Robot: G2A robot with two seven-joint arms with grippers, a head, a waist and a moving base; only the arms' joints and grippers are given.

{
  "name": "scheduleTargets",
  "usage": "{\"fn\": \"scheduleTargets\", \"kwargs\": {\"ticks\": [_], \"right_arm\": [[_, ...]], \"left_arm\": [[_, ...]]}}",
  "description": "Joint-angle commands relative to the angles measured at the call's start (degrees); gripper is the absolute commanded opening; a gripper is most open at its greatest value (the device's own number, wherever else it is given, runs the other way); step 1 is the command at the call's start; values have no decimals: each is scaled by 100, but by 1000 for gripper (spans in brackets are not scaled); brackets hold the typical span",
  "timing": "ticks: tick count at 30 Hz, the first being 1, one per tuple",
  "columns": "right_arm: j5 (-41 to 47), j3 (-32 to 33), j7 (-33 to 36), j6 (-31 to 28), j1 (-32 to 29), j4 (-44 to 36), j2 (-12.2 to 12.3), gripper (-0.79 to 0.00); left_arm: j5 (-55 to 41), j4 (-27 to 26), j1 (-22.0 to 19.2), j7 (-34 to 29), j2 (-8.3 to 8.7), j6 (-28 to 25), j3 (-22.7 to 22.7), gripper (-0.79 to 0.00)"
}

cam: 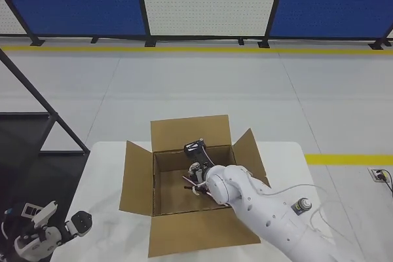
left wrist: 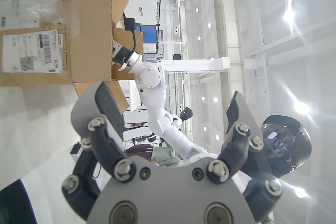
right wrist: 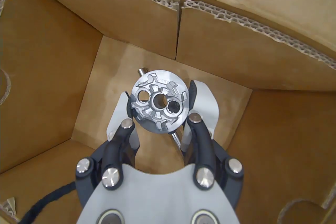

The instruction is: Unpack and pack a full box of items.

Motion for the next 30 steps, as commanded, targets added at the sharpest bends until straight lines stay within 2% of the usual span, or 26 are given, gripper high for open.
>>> {"fn": "scheduleTargets", "kwargs": {"ticks": [1,10,12,14,15,16,25,30], "right_arm": [[0,-56,-21,38,54,270,-94,-785],[113,-227,-209,-56,273,1215,-546,-785],[102,-255,-222,-55,312,1360,-633,-511],[79,-269,-254,-44,351,1503,-709,-317],[82,-271,-263,-42,363,1560,-746,-123],[92,-264,-277,-54,375,1614,-778,0],[24,-163,-373,-118,430,1942,-960,0],[-130,-23,-450,-81,399,1666,-940,0]], "left_arm": [[0,0,0,0,0,0,0,0],[0,0,0,0,0,0,0,0],[0,0,0,0,0,0,0,0],[0,0,0,0,0,0,0,0],[0,0,0,0,0,0,0,0],[0,0,0,0,0,0,0,0],[0,0,0,0,0,0,0,0],[0,0,0,0,0,0,0,0]]}}
